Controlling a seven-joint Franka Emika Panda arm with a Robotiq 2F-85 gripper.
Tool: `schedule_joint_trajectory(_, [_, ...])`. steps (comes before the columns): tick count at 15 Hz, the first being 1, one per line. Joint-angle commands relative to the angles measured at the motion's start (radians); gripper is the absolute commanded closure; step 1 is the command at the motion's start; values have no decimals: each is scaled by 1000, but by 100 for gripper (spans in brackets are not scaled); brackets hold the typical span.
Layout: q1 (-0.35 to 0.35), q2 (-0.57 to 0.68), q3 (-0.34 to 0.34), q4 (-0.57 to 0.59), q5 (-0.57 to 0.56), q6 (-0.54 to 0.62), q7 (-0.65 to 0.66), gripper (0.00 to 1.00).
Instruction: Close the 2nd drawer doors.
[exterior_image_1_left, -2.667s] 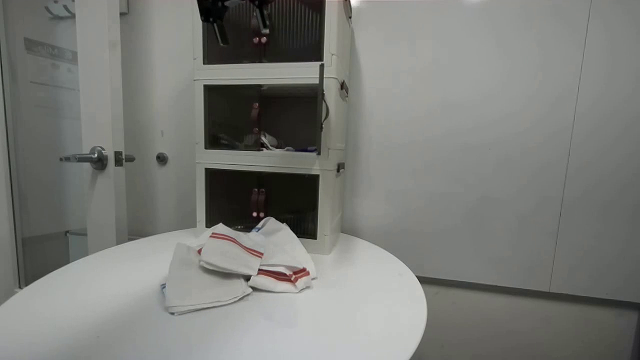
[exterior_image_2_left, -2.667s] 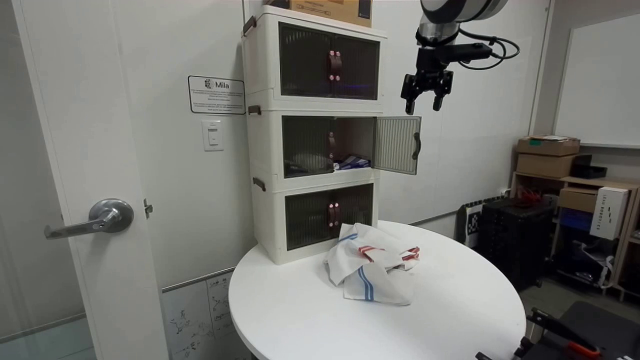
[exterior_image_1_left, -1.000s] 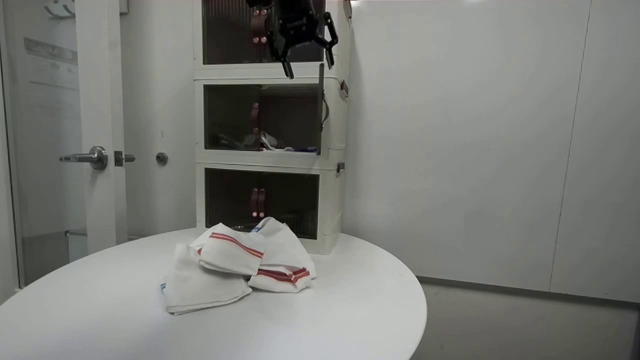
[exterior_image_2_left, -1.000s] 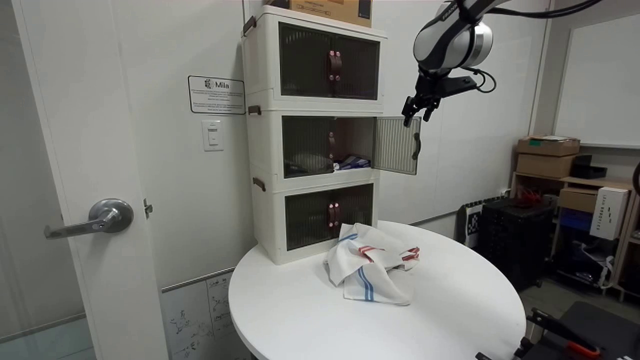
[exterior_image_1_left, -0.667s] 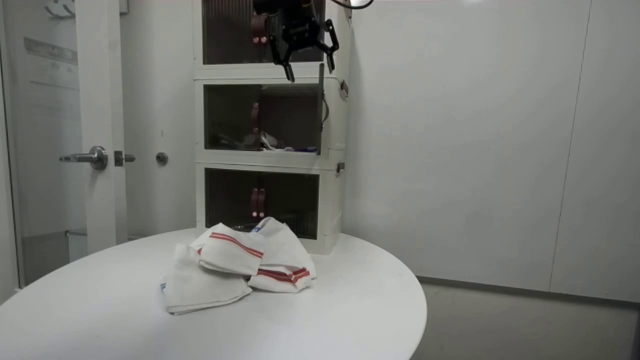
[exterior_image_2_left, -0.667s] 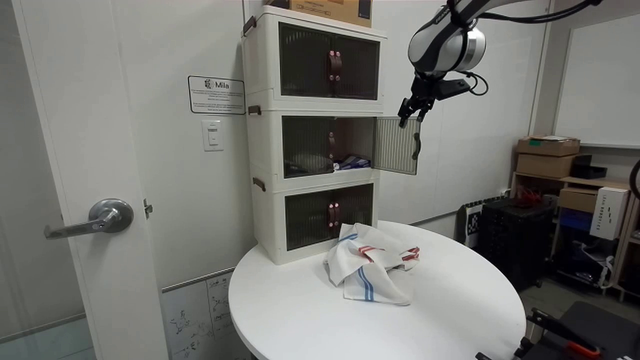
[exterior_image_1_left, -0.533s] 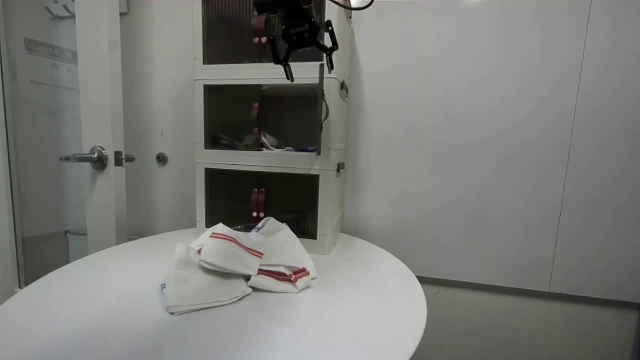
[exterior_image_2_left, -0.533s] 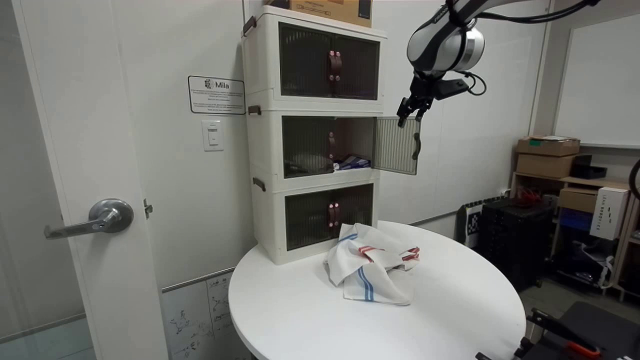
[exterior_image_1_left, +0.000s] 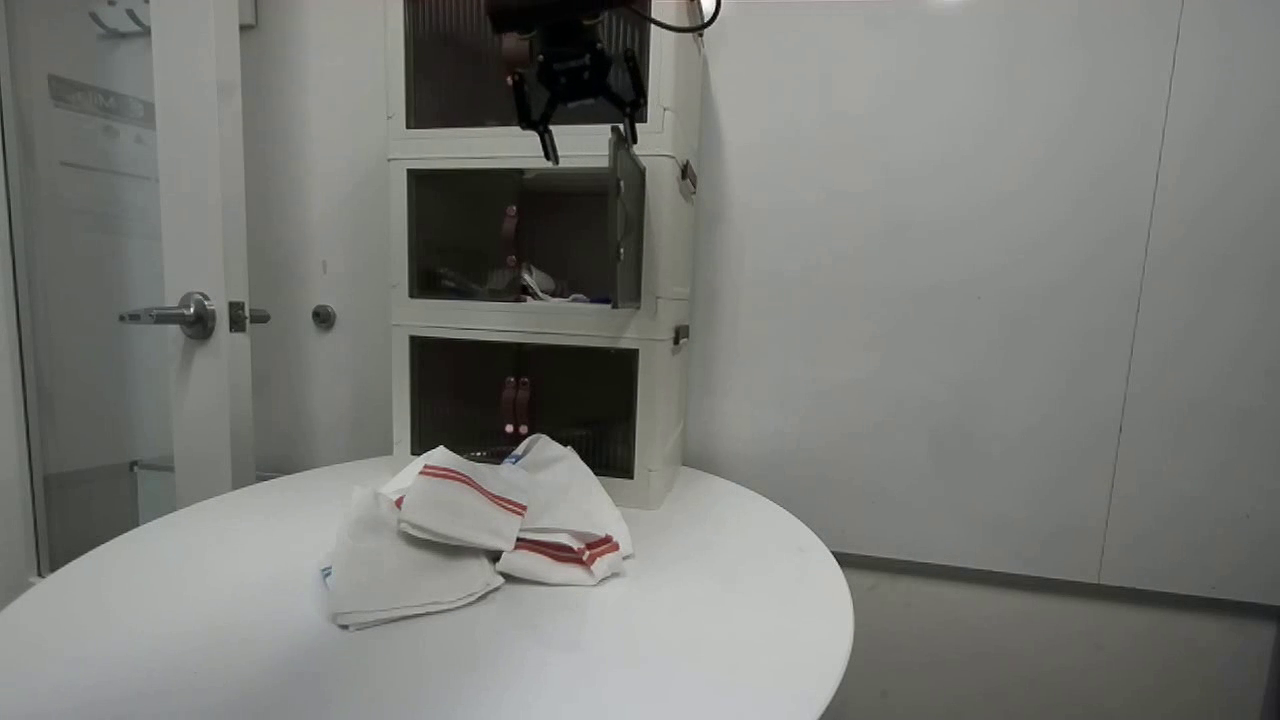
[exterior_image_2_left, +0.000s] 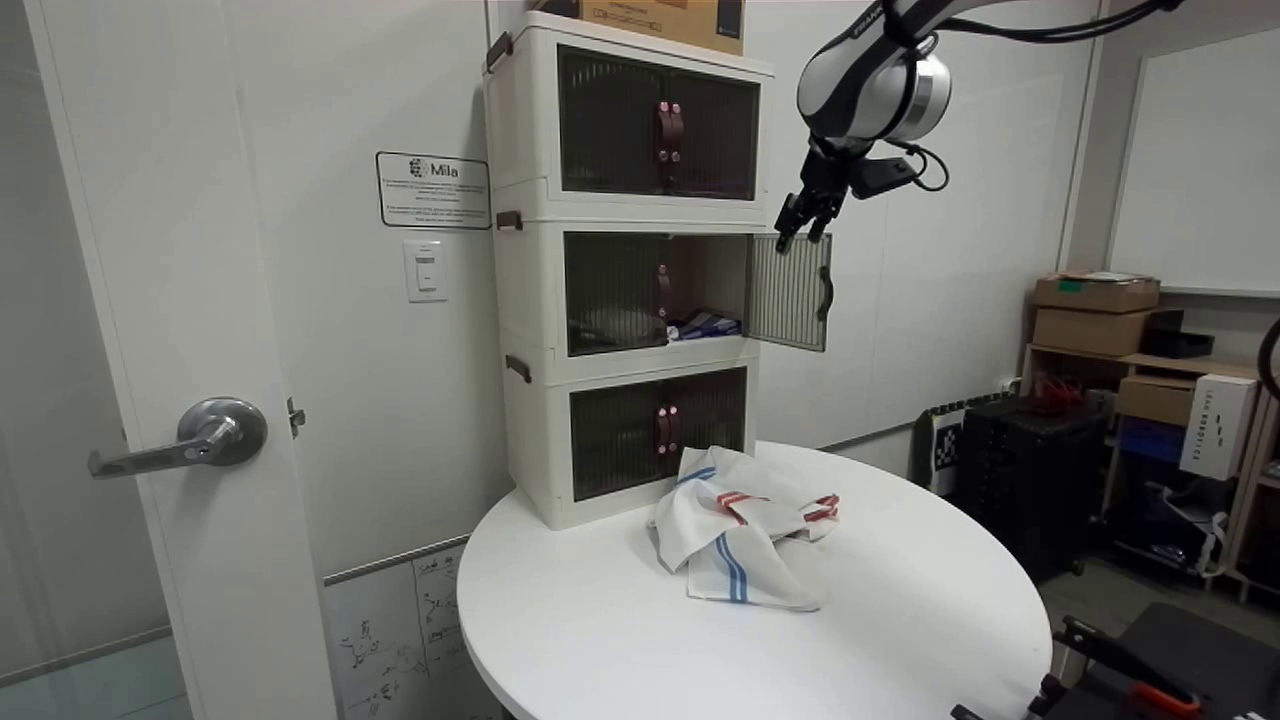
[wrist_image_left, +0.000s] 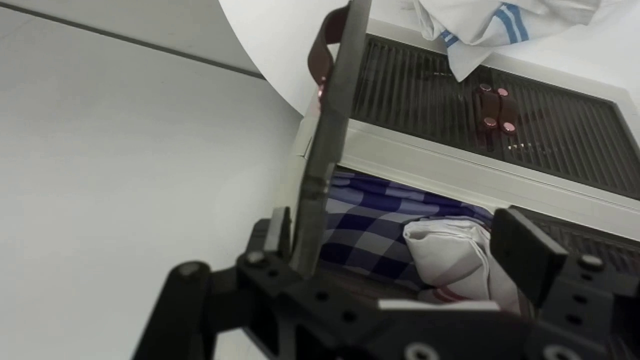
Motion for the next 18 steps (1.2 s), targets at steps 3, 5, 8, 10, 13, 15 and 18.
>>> schedule_joint_trajectory(3, [15,-20,37,-18,23,-4,-45,0])
schedule_joint_trajectory(5, [23,-25,49,-23,22,-6,-47,0])
schedule_joint_trajectory(8, [36,-35,65,-24,19,-6,-48,0])
schedule_joint_trajectory(10, [46,-43,75,-24,21,-3,-51,0])
schedule_joint_trajectory(13, [63,-59,88,-21,47,-14,-74,0])
schedule_joint_trajectory(15, [76,-66,100,-17,91,-35,-108,0])
schedule_joint_trajectory(18, [94,-73,110,-12,147,-61,-151,0])
